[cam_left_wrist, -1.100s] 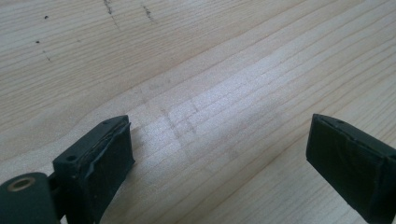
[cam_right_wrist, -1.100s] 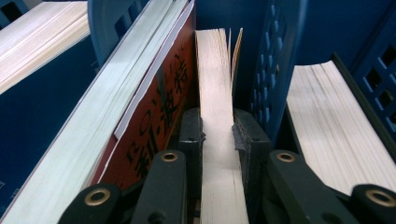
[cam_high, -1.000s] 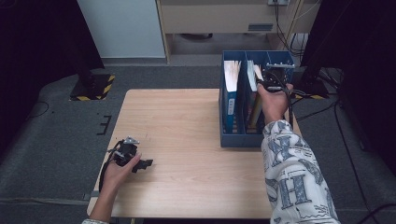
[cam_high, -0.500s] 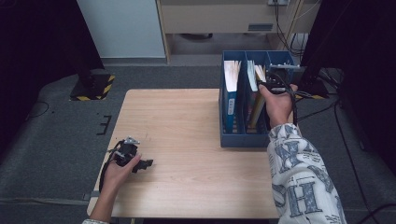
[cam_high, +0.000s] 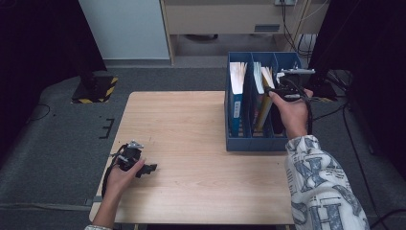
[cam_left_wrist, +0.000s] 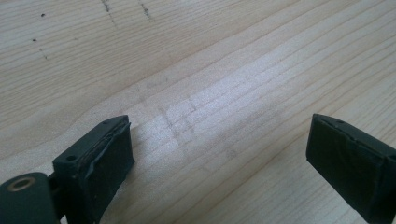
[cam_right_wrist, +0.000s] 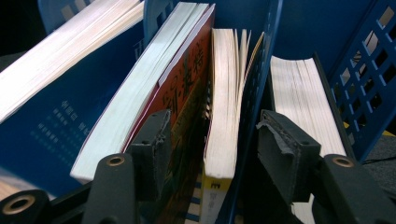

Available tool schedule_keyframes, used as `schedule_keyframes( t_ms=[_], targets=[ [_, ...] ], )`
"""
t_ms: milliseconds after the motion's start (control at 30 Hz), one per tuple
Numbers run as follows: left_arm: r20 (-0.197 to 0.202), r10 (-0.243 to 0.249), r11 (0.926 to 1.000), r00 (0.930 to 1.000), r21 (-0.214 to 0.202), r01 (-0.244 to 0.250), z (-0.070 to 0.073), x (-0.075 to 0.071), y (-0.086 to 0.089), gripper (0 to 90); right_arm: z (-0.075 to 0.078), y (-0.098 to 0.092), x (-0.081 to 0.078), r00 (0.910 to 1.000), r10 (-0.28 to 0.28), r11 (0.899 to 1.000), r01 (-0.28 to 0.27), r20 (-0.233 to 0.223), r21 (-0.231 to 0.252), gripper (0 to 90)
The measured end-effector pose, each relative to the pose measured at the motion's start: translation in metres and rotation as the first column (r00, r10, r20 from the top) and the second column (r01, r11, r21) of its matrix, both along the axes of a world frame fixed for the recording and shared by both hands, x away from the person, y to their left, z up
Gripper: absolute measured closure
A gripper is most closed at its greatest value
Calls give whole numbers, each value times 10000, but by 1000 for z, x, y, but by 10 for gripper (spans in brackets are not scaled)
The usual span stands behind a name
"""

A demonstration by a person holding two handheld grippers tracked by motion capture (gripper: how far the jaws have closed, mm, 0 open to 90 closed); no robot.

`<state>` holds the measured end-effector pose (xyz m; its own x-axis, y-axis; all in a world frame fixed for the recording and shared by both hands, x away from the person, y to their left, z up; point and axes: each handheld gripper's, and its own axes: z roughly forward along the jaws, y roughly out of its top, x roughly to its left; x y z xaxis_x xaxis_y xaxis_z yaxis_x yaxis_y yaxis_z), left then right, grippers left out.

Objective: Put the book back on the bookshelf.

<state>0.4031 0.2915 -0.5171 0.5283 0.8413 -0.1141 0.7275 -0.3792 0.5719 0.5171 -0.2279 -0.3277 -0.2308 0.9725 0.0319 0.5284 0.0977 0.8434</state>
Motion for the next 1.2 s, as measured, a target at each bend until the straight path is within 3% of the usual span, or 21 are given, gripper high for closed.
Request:
schedule_keyframes(
  t_ms=[633, 833, 1200],
  targets=[
    [-14, -32, 10000, 10000, 41, 32, -1, 0, 0, 66, -6, 0, -35, 9974, 692, 9974, -688, 191, -224, 368],
    [6, -34, 10000, 10000, 39, 34, -1, 0, 0, 65, -13, 3, -48, 9949, 1004, 9946, -1001, 120, -262, 328],
    [43, -22, 9999, 10000, 138, 21, -2, 0, 0, 52, -28, 9, -56, 9903, 1380, 9899, -1384, -124, -295, 251]
  ],
)
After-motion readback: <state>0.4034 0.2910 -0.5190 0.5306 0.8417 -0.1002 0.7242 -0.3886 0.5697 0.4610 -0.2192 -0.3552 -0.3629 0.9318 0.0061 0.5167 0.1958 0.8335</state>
